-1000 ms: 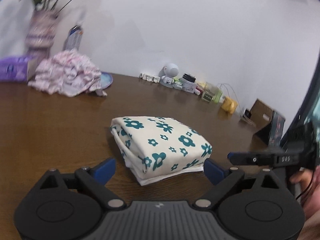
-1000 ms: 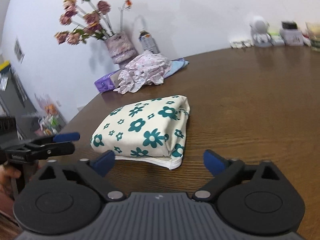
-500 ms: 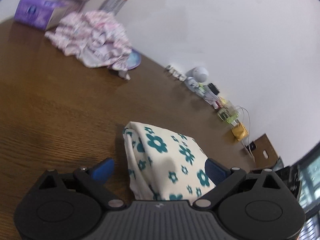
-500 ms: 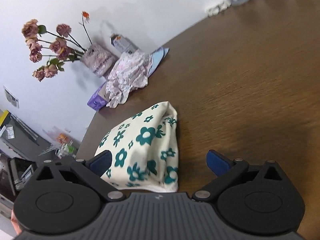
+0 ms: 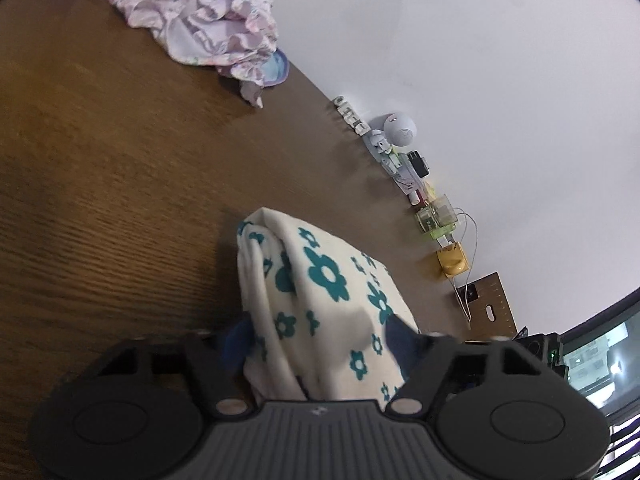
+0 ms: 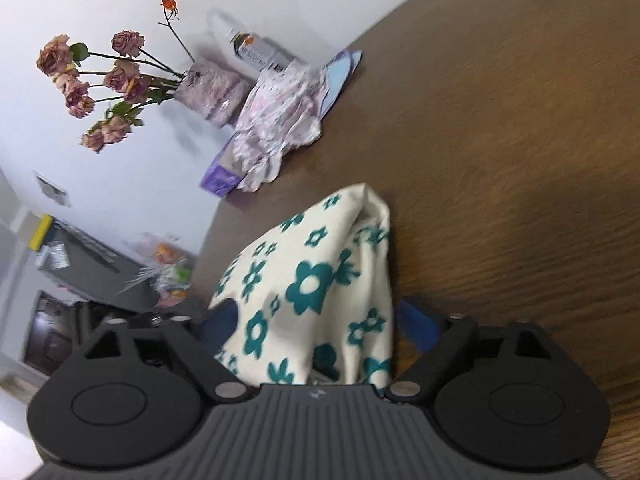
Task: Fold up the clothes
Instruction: 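Grasp the bundle end with both tools and lift it off the table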
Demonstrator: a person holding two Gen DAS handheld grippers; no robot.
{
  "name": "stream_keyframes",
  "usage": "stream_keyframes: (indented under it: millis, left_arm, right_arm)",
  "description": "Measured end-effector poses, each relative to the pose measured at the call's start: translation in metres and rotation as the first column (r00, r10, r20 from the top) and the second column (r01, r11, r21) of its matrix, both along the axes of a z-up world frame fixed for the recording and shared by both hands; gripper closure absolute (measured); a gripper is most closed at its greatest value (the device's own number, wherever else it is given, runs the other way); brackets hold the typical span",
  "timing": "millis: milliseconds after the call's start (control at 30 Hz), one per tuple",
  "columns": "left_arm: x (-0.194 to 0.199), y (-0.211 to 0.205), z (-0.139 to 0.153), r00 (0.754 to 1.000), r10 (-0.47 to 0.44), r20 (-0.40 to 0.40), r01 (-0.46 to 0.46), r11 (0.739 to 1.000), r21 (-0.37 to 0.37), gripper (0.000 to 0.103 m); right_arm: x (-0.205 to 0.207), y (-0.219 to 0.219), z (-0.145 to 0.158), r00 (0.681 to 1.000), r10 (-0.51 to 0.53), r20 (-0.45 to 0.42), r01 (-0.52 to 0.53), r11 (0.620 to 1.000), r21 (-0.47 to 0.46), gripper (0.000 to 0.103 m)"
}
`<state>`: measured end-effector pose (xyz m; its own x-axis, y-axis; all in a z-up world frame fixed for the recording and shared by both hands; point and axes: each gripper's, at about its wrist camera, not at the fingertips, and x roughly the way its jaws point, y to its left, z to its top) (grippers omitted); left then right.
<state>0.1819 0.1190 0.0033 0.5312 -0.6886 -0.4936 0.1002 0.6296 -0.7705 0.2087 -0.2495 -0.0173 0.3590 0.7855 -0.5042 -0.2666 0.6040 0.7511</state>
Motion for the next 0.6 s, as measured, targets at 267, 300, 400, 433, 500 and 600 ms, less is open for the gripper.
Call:
stream_keyframes:
  millis: [267,300,400,433,500,600]
  left_arm:
    - [-0.001,-0.005,-0.003,0.999,0.014,0.029,-0.015,1.000,0.015,0.054]
    - [-0.002,-0.005,-0.003,0.999,0.020,0.032,-0.021,1.000,0.015,0.056]
    - [-0.005,-0.006,-0.004,0.999,0.037,0.040,-0.037,0.999,0.015,0.058]
    - [-0.006,-0.007,-0.004,0.998,0.040,0.045,-0.041,0.999,0.016,0.058]
    - [-0.006,-0.009,-0.001,0.997,0.039,0.060,-0.041,0.999,0.024,0.058]
    - [-0.003,-0.012,0.004,0.996,0.037,0.087,-0.039,0.999,0.022,0.061]
  right_arm:
    - [0.009,0.001,-0.006,0.999,0.022,-0.035,-0.021,0.999,0.039,0.031]
    - [0.010,0.001,-0.007,0.999,0.025,-0.039,-0.023,0.999,0.043,0.032]
    - [0.013,0.000,-0.012,0.998,0.020,-0.060,-0.016,0.998,0.058,0.056]
    - [0.012,-0.001,-0.014,0.998,0.018,-0.058,-0.014,0.998,0.065,0.060]
    - [0.011,-0.003,-0.018,0.998,0.013,-0.053,-0.009,0.997,0.080,0.063]
    - [0.011,-0.005,-0.017,0.999,0.007,-0.037,-0.003,0.996,0.090,0.065]
